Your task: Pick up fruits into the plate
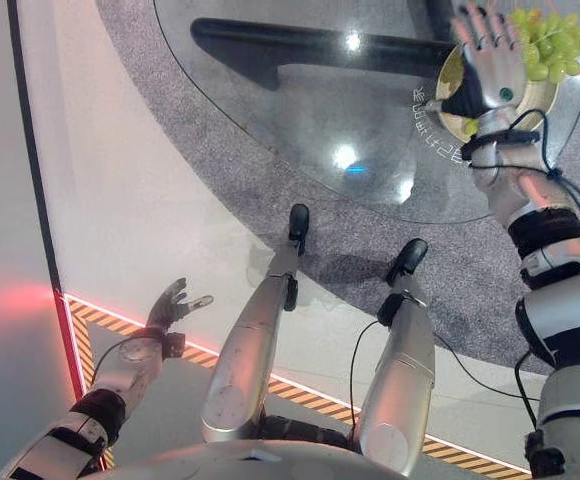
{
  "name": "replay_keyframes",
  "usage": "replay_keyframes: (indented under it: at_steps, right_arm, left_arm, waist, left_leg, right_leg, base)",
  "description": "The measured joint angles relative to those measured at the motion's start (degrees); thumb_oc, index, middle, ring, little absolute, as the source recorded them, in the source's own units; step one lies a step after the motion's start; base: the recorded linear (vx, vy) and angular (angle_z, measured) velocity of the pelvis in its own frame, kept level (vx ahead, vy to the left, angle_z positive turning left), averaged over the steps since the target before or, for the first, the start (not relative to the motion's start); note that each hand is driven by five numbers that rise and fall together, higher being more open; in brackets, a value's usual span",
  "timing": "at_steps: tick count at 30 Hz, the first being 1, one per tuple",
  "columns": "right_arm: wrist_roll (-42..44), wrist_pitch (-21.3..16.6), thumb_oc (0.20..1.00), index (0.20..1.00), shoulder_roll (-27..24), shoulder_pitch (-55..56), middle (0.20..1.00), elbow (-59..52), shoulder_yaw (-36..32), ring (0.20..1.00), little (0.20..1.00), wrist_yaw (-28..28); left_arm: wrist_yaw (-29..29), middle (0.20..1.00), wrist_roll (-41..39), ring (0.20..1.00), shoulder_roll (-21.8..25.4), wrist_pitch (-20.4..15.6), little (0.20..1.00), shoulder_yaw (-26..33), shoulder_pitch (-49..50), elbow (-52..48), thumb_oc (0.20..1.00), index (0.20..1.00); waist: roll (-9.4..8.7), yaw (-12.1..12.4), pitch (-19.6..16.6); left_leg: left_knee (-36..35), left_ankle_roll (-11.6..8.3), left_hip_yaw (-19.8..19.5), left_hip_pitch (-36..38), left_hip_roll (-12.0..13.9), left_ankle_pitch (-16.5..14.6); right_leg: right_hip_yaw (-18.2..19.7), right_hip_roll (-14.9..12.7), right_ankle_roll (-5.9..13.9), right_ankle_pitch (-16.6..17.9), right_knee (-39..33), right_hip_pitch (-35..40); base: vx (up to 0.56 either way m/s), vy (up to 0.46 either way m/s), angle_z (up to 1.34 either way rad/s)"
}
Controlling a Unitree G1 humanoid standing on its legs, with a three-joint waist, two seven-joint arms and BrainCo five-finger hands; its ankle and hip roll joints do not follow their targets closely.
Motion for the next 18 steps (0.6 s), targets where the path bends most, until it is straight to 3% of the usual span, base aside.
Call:
replay_keyframes:
  at_steps: [6, 13, 16, 18]
  right_arm:
    - [6.9, -2.7, 1.000, 1.000, 6.8, 14.2, 1.000, -0.1, -6.5, 1.000, 1.000, 3.2]
    - [10.1, -2.2, 1.000, 1.000, 18.2, 32.3, 1.000, 1.9, -9.5, 1.000, 1.000, 6.2]
    - [13.7, -1.7, 1.000, 1.000, 22.5, 42.3, 1.000, 4.2, -10.2, 1.000, 1.000, 9.3]
    - [16.2, -0.6, 1.000, 1.000, 23.9, 45.7, 1.000, 6.2, -11.2, 1.000, 1.000, 11.2]
  left_arm:
    - [0.3, 1.000, 1.2, 1.000, -0.9, 0.7, 1.000, 2.0, -2.5, 3.1, 1.000, 1.000]
    - [1.2, 1.000, 8.2, 1.000, -3.3, 2.6, 1.000, 3.1, -4.0, 10.2, 1.000, 1.000]
    - [1.1, 1.000, 13.9, 1.000, -3.9, 2.7, 1.000, 3.0, 0.4, 12.4, 1.000, 1.000]
    - [1.1, 1.000, 17.1, 1.000, -4.0, 3.0, 1.000, 3.0, 1.7, 13.7, 1.000, 1.000]
  waist:
    - [-0.73, -3.8, -0.1]
    - [-4.16, -6.4, -1.8]
    - [-6.41, -7.2, -8.9]
    - [-7.49, -8.5, -11.0]
  left_leg:
    - [-0.9, 0.70, 0.2, 7.8, 0.3, -1.1]
    - [-8.7, 0.29, 3.1, 23.8, 1.5, -0.6]
    - [-12.5, 0.08, 4.8, 28.2, 1.9, -0.6]
    - [-14.2, -0.04, 5.5, 31.4, 2.2, -0.6]
  right_leg:
    - [0.3, 1.2, 0.11, 0.1, -4.2, 9.2]
    - [1.5, 3.5, 1.49, 2.8, -14.7, 25.0]
    - [1.7, 4.4, 1.51, 4.0, -19.7, 29.1]
    - [1.8, 4.9, 1.51, 4.5, -21.7, 32.2]
  base:
    - [-0.03, 0.013, -0.01]
    - [0.04, 0.039, -0.16]
    - [0.07, 0.047, -0.22]
    - [0.04, 0.033, -0.16]
